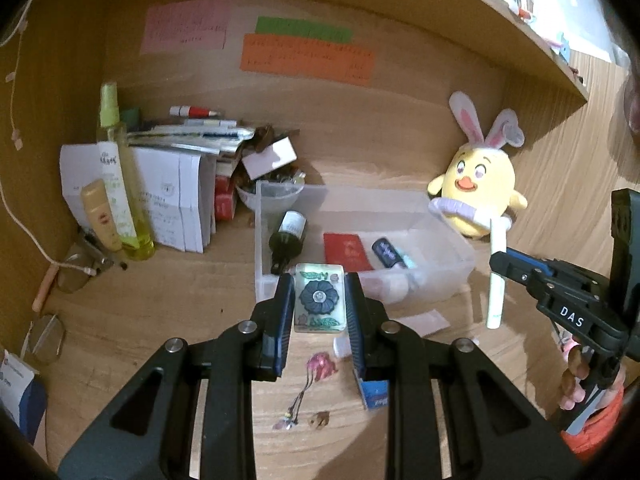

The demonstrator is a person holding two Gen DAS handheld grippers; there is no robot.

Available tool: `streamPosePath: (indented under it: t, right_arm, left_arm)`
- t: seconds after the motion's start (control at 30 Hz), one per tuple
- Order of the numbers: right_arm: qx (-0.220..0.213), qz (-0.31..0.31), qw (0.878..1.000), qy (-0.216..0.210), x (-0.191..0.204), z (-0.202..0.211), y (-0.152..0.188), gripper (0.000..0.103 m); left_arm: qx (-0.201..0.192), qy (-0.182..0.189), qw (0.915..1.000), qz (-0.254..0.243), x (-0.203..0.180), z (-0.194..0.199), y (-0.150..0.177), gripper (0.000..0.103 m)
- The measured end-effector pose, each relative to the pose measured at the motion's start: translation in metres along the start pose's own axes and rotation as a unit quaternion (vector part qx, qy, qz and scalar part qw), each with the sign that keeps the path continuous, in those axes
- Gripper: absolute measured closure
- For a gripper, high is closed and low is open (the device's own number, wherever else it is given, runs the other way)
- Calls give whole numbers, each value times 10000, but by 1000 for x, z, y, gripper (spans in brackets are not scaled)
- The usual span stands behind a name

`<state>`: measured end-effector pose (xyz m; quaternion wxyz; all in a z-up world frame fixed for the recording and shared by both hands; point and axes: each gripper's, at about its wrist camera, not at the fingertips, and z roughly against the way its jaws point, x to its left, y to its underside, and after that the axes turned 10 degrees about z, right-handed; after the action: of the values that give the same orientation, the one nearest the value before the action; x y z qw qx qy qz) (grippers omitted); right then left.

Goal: Organize objects
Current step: 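Carry both items over the clear box and open both tools to drop them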

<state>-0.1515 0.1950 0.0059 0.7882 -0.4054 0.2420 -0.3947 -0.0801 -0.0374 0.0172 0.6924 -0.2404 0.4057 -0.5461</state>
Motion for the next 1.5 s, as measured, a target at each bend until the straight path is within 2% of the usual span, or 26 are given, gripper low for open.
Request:
streamPosePath:
  t: [0.43, 0.73, 0.93, 1.33, 1.5]
  right_arm:
    - [-231, 41, 9994, 257, -19, -12, -28, 89]
    - [-282, 215, 9988, 343, -27, -31, -52, 89]
    - [-58, 258, 9993, 255, -28, -56, -54, 89]
    - [582, 254, 9979, 148, -32, -107, -34, 89]
    - [765, 304, 9966, 103, -29, -121, -29, 89]
  left_arm:
    - [-179, 39, 9998, 60, -13, -19, -28, 78]
    - [-133, -6, 9999, 36, -16, -41, -46, 78]
    - [42, -99, 9999, 49, -15, -64, -50, 78]
    - [637, -195, 9977, -78, -11, -124, -40, 78]
    - [816, -143, 9965, -106, -10, -137, -36, 78]
